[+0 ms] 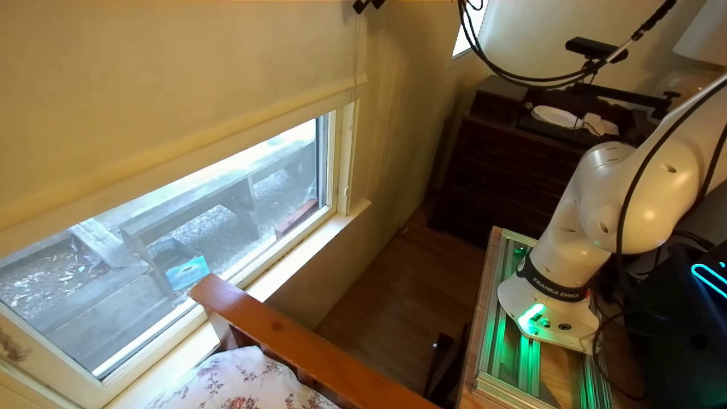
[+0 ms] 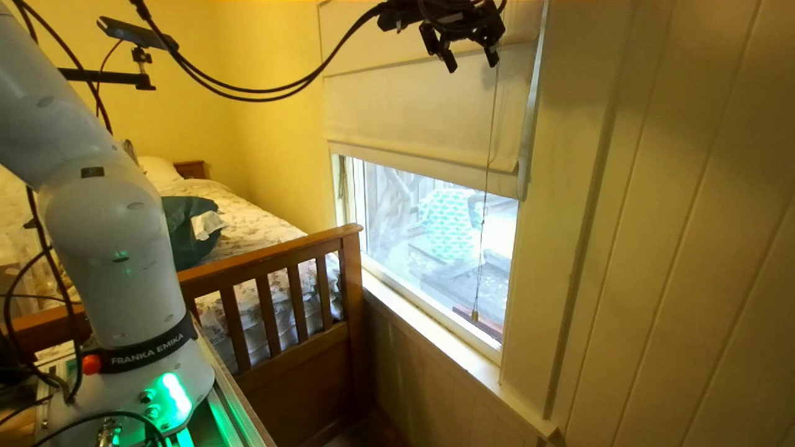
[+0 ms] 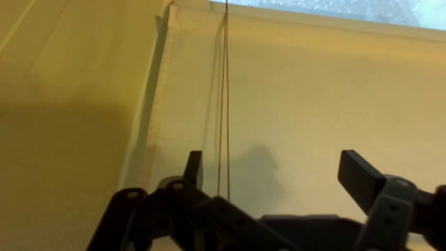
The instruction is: Close the blinds
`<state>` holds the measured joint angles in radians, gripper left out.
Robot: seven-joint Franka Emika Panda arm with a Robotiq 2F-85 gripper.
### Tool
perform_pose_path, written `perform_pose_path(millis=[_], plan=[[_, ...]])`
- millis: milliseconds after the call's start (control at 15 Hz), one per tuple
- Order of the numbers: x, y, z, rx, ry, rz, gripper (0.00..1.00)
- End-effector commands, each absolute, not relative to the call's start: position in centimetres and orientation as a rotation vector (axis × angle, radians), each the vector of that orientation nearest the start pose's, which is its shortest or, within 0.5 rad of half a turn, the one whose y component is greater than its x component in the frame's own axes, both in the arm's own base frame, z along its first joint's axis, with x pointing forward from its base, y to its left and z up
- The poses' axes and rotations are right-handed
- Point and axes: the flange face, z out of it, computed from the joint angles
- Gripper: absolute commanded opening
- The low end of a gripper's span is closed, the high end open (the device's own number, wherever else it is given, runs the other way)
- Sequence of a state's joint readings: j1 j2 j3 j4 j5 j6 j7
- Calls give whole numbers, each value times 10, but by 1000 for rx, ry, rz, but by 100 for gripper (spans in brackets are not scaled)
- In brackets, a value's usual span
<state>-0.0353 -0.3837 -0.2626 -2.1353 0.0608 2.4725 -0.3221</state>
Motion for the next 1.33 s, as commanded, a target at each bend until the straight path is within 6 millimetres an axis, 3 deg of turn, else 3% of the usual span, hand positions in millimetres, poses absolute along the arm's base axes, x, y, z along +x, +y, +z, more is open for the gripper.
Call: perform_pose_path(millis=[0, 67, 200, 800, 1133, 1267], plan=[[483, -175, 640, -2962, 133, -1236, 100], [485, -177, 638, -2959, 144, -1251, 75], [490, -178, 636, -2958, 156, -1268, 66], [490, -178, 644, -2956, 161, -1306, 2], [489, -179, 643, -2954, 144, -1317, 0], [483, -164, 645, -2899, 118, -1216, 0]])
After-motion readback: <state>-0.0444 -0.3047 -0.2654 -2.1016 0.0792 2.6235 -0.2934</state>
